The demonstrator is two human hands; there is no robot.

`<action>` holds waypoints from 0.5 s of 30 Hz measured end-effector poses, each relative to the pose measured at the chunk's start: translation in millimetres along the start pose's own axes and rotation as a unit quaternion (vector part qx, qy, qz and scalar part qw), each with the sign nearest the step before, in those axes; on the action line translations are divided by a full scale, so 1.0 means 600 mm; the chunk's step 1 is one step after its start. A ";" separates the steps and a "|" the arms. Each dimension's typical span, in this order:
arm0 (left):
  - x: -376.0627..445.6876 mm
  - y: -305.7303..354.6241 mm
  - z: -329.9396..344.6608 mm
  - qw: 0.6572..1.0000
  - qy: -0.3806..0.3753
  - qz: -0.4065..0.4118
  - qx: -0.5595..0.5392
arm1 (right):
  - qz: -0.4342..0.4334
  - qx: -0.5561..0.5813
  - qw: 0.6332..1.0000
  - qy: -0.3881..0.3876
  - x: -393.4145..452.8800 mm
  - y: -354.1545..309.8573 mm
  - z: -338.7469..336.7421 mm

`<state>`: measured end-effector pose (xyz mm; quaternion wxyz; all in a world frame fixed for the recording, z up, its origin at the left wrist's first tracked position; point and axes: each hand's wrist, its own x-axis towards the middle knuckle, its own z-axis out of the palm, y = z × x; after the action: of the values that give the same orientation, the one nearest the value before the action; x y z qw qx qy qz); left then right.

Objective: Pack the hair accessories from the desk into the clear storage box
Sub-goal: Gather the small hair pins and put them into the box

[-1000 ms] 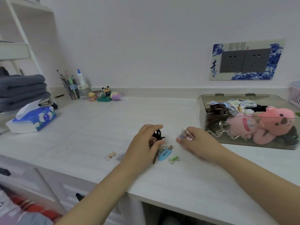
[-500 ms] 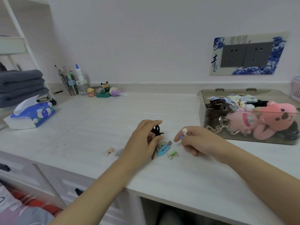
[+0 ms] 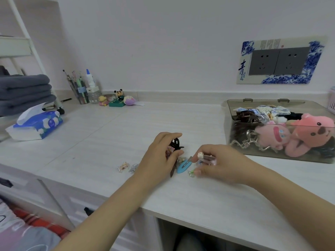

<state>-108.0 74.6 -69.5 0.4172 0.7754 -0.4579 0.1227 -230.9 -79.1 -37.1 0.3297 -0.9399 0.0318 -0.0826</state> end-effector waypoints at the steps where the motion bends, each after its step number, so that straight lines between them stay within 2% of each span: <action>1: 0.000 0.000 0.000 1.000 -0.001 0.000 0.002 | -0.003 -0.023 1.000 -0.009 0.000 0.001 0.003; 4: -0.001 -0.001 -0.001 1.000 -0.004 0.000 0.010 | -0.012 -0.088 0.996 -0.019 0.002 0.003 0.012; 8: 0.000 -0.002 0.000 1.000 -0.006 0.002 0.002 | -0.028 -0.120 0.992 -0.010 0.005 -0.001 0.019; 15: 0.000 0.000 0.000 1.000 -0.005 -0.002 0.001 | -0.018 -0.216 0.976 0.026 0.005 0.000 0.018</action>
<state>-107.9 74.7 -69.6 0.4144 0.7774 -0.4581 0.1185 -226.1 -72.5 -44.9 0.1162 -0.9869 0.0410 -0.1041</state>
